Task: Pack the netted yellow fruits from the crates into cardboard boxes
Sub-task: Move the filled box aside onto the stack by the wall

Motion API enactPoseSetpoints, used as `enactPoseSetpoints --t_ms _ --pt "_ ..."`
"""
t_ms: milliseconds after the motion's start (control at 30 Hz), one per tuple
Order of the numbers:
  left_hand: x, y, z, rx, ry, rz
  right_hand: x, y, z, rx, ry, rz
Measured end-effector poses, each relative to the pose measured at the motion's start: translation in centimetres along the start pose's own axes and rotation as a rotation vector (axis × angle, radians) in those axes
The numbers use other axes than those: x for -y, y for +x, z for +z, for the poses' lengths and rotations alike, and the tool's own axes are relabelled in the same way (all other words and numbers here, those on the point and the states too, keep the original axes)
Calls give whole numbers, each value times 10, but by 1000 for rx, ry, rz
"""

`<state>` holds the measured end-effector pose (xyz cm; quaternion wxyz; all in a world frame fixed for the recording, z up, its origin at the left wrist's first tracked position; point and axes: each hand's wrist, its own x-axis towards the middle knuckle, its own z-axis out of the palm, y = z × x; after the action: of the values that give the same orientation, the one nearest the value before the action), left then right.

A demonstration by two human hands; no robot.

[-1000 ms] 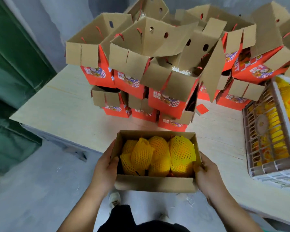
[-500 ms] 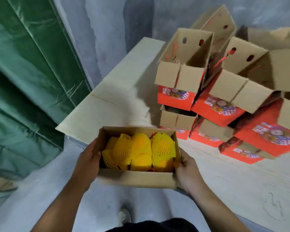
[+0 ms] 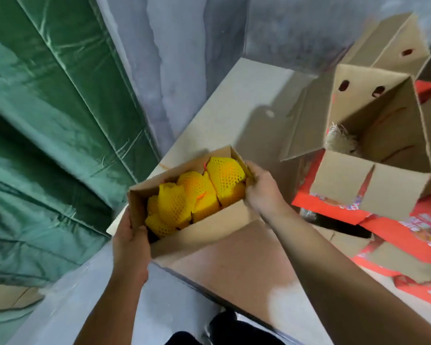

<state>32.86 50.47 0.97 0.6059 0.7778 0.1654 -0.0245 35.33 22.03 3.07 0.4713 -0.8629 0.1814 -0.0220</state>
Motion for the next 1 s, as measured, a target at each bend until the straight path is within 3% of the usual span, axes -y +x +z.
enactPoseSetpoints --t_ms 133,267,367,467,567,700,800,900,1000 --pt "-17 7 47 112 -62 -36 24 63 2 -188 -91 -22" --pt "-25 20 64 236 141 -184 10 59 26 14 -486 82" --pt "-37 32 56 236 281 -268 -1 23 41 85 -406 67" --pt "-45 36 49 187 371 -61 11 -16 49 77 -246 4" --pt "-57 33 58 234 265 254 33 -42 46 34 -166 -34" --pt "-84 6 86 647 8 466 66 -69 18 -162 -81 -84" --pt "-107 -18 111 873 -118 454 85 -95 -15 -384 -75 -161" --pt "-131 -37 136 934 -159 542 93 -122 -45 -601 -136 -201" --pt "-164 -51 164 864 -145 658 93 -137 -77 -816 -242 -230"
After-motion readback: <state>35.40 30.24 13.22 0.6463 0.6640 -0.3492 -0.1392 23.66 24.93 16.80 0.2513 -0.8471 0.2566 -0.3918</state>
